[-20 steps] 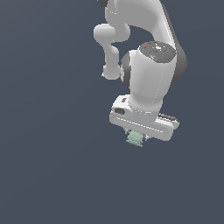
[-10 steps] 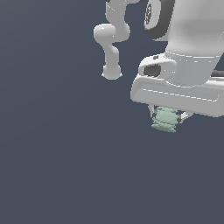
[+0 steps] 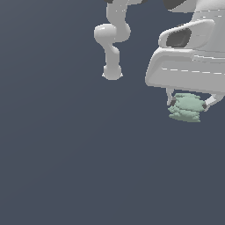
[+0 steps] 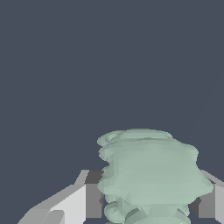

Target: Pick up the object and move it to a goal position.

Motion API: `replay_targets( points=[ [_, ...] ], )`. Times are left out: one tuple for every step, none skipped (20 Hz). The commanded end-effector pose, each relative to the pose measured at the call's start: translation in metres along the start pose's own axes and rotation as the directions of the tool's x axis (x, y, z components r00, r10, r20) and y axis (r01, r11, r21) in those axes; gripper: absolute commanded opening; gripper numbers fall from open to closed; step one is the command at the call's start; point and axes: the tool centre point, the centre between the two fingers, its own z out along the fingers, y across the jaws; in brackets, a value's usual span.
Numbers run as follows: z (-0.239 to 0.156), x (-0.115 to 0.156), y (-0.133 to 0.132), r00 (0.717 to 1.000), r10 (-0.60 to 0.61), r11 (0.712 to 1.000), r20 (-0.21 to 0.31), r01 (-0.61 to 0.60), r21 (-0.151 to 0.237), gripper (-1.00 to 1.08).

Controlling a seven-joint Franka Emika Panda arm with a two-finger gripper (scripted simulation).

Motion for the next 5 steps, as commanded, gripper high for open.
replay_targets(
  points=[
    [-0.0048, 0.0008, -0.0028, 1.0, -0.001, 1.0, -0.002, 0.001, 0.001, -1.0],
    [-0.0059, 0.0009, -0.0034, 1.0, -0.002, 1.0, -0.003, 0.002, 0.001, -1.0],
    [-0.0066, 0.0011, -0.0039, 1.0, -0.002, 1.0, -0.003, 0.002, 0.001, -1.0],
    [-0.0068, 0.0013, -0.0041, 1.0, -0.002, 1.0, -0.003, 0.002, 0.001, -1.0],
    [-0.0072, 0.0012, -0.0043, 1.0, -0.002, 1.0, -0.004, 0.002, 0.002, -1.0]
  ],
)
